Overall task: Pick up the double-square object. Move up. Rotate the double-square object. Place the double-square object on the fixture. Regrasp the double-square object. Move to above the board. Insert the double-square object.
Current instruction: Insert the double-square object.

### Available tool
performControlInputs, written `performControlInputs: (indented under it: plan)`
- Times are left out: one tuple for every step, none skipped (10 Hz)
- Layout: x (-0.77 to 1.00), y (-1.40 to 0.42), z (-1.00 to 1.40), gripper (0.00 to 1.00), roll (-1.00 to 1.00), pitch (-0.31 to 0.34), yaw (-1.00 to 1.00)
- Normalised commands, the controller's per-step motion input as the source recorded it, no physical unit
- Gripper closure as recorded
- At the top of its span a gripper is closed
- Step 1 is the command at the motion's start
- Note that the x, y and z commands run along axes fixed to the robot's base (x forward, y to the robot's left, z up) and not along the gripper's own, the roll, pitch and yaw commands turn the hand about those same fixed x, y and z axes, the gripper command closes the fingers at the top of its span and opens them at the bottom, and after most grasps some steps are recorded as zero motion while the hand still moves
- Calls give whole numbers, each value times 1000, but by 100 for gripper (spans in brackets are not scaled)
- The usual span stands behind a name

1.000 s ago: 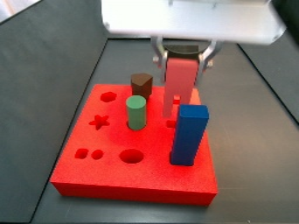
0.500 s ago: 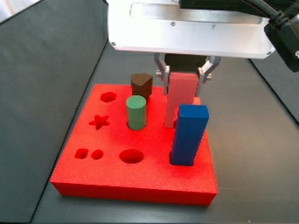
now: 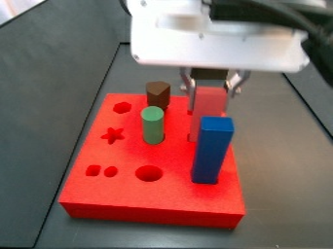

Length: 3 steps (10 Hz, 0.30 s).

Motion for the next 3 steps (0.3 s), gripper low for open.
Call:
performControlInputs:
  plan:
    - [160,-137,-791,100,103,-93,86]
    - [0,-194,-740,100,204,-170,83]
    - [0,0,0,100,0,0,0]
